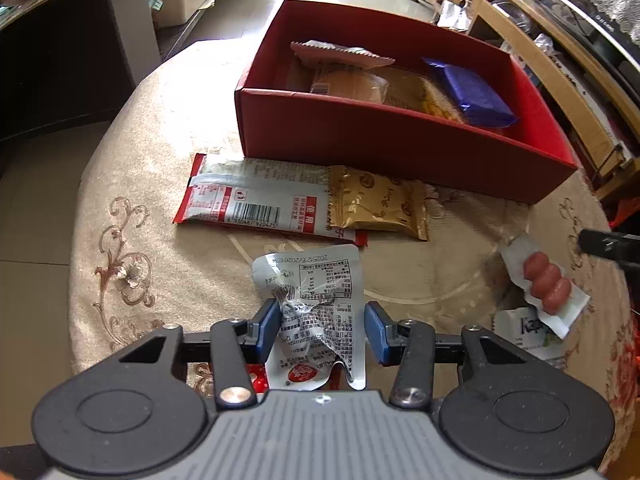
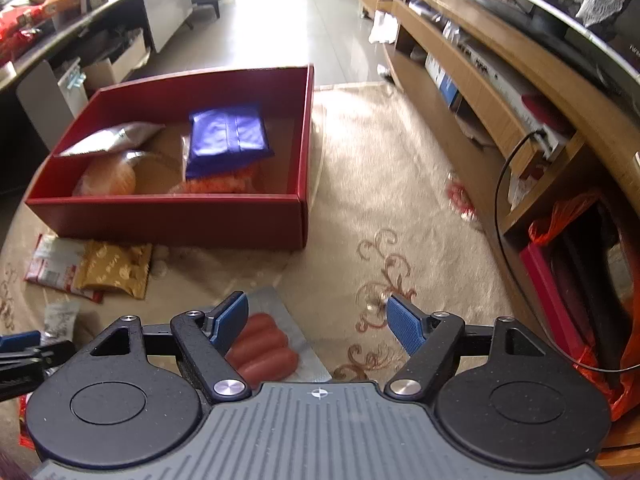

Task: Organize snacks
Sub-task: 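Grasp the crumpled silver wrapper with left gripper while right grasps the sausage pack, then carry the silver wrapper and sausage pack over the red box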

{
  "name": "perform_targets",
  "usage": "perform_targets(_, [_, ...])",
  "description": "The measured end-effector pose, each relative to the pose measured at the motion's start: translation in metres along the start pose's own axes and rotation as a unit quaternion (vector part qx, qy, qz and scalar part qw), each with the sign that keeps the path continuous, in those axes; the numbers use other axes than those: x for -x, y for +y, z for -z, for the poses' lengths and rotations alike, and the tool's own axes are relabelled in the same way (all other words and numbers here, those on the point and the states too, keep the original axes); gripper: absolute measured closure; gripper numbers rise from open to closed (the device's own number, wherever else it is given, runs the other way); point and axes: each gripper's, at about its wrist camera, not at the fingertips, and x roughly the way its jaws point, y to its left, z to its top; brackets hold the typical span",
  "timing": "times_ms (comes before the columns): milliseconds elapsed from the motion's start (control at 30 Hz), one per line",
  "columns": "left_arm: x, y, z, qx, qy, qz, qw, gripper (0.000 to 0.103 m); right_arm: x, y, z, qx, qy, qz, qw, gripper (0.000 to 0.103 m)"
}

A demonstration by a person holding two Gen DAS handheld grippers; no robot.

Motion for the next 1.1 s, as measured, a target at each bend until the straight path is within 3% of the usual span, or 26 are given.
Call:
perform_targets(467, [-0.013, 0.003, -0.001, 0.006, 0.037, 0.032, 0.9988, 0.059, -0.051, 0.026, 0.001, 0.082, 0.086, -0.065, 0.991, 0.017])
perform_targets(600, [-0.020, 0.010, -0.004, 0.023, 0.054, 0.041, 0.9974, 0.050, -0.058, 0.040, 0.005, 0.106, 0.091, -0.053, 0.989, 0.019])
perform_targets(700, [-0.020, 0.013, -0.004, 0.035, 0.058, 0.048, 0.9965, 0.039, -0.054, 0.049, 0.007, 0.115, 0.087, -0.044, 0.989, 0.027])
perform_targets(833, [-0.025, 0.006, 0.001, 0.021, 0.055, 0.037, 0.9976, 0.027, -0.049, 0.054, 0.013, 0.116, 0.084, -0.028, 0.989, 0.027])
perform_targets(967, [-0.026, -0.010, 0.007, -0.012, 0.038, 0.002, 0.9992, 0.032, -0.042, 0.049, 0.015, 0.110, 0.076, -0.019, 0.991, 0.028])
perform_targets(1033, [-0.024, -0.019, 0.010, -0.043, 0.026, -0.020, 0.9985, 0.057, -0.035, 0.044, 0.013, 0.098, 0.067, -0.025, 0.993, 0.028])
perform_targets(1100, [-0.022, -0.023, 0.012, -0.054, 0.023, -0.019, 0.9981, 0.058, -0.026, 0.038, 0.010, 0.085, 0.054, -0.032, 0.994, 0.028])
